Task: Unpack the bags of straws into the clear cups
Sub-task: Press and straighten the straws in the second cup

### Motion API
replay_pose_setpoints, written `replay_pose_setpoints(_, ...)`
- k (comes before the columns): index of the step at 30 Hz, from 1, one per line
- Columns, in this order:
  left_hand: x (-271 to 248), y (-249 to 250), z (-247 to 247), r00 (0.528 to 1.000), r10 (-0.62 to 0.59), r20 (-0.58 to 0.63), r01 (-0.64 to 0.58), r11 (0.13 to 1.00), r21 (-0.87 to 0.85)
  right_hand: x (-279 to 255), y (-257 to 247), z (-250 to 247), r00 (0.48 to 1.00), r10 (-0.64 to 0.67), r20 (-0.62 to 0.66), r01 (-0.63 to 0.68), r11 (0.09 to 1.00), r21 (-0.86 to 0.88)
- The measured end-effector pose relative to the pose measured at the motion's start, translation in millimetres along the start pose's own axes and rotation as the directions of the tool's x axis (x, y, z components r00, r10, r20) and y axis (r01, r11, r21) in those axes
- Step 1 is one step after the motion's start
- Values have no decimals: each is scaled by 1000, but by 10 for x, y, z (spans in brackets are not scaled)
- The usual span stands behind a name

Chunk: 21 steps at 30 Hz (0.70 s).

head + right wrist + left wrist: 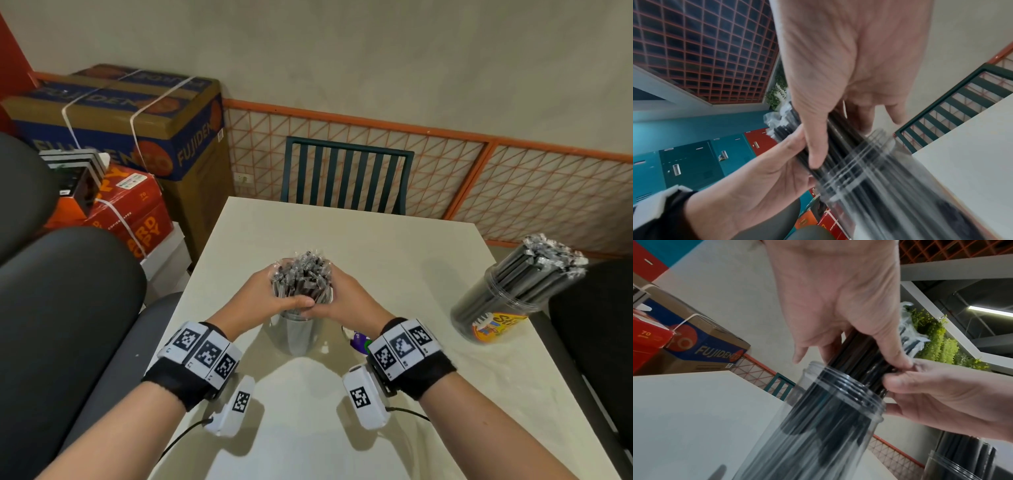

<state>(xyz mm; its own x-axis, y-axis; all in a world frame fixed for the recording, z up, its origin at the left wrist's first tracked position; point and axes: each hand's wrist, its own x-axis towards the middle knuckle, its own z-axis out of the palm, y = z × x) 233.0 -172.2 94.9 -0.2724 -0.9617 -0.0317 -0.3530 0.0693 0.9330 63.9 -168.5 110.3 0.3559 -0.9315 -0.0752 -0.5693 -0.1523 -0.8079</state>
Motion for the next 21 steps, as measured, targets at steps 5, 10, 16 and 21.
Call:
replay_pose_setpoints(5,31,153,-139,995,87,-54,-88,996,-11,16,-171,-122,988,-39,-152,43,999,27)
replay_pose_setpoints(10,22,72,-269,989,-9,147,-7,994,106,45,-67,-165,995,16,96,-1,987,-160)
replay_pose_setpoints(16,-128,-80,-43,999,-29,39,31,998,-52,46,29,-83,990,-4,140,26,988,-154)
replay_pose_setpoints(21,-138,-89,221,993,-25,-116,14,995,-101,49,-10,14,995,-39,92,46,996,-76)
